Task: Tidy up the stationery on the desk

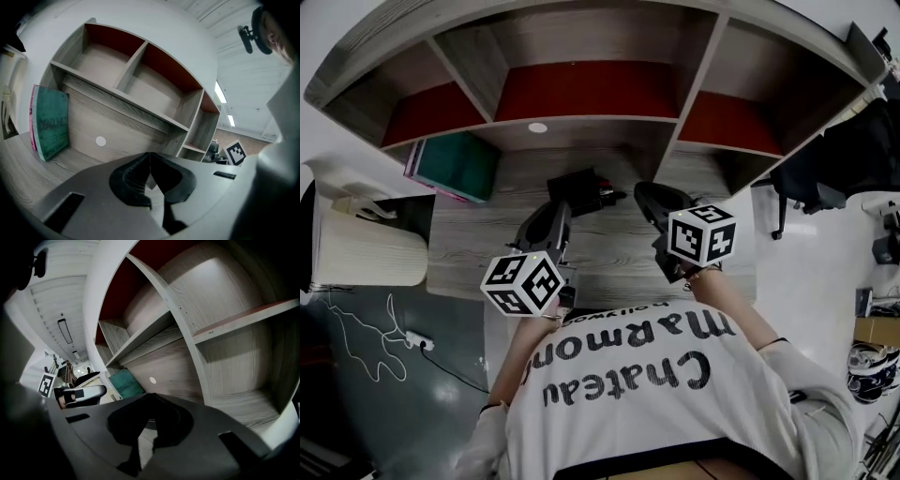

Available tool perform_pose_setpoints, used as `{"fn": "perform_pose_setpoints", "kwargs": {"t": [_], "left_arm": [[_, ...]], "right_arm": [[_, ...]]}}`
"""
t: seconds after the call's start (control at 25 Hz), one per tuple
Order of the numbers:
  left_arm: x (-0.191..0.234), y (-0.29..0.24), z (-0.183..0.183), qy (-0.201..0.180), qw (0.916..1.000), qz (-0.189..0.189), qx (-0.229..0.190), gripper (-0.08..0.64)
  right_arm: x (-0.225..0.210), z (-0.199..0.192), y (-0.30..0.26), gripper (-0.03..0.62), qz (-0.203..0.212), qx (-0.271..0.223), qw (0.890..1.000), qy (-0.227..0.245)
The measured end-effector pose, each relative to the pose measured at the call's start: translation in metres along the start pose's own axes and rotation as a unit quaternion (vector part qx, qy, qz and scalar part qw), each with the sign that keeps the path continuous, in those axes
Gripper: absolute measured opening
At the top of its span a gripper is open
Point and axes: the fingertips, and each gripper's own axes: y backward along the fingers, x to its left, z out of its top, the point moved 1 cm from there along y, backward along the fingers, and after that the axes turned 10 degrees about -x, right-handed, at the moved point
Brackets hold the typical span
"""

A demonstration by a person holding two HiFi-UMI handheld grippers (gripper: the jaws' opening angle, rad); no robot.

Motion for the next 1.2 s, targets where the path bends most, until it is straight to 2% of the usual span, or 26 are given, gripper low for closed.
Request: {"fn": "perform_pose_setpoints", "kwargs": {"t": [0.4, 0.6, 0.92, 1.08, 1.12, 1.16, 1.2], "left_arm": [[0.015, -0.028, 0.006, -0.008, 0.9935, -0.094, 0.064, 0.015], [0.025, -0.038, 0.015, -0.018, 0.987, -0.133, 0.088, 0.015], [0.04, -0.051, 0.01, -0.042, 0.9765, -0.174, 0.12, 0.016], [0.045, -0.057, -0.002, -0.063, 0.9669, -0.199, 0.147, 0.017], [0.046, -0.058, -0.007, -0.065, 0.9642, -0.203, 0.157, 0.022], [0.046, -0.06, -0.012, -0.064, 0.9613, -0.207, 0.17, 0.066], [0.046, -0.061, -0.018, -0.063, 0.9577, -0.211, 0.185, 0.166]], "right_arm": [[-0.002, -0.003, -0.009, 0.017, -0.084, -0.039, 0.995, -0.04], [0.008, -0.006, -0.014, 0.017, -0.12, -0.052, 0.99, -0.048], [0.01, -0.004, -0.004, 0.017, -0.171, -0.076, 0.981, -0.053], [0.009, -0.003, 0.005, 0.017, -0.189, -0.084, 0.977, -0.052], [0.008, -0.002, 0.008, 0.017, -0.192, -0.086, 0.976, -0.051], [0.008, -0.002, 0.011, 0.017, -0.195, -0.087, 0.976, -0.05], [0.007, -0.002, 0.015, 0.017, -0.199, -0.088, 0.975, -0.049]]}}
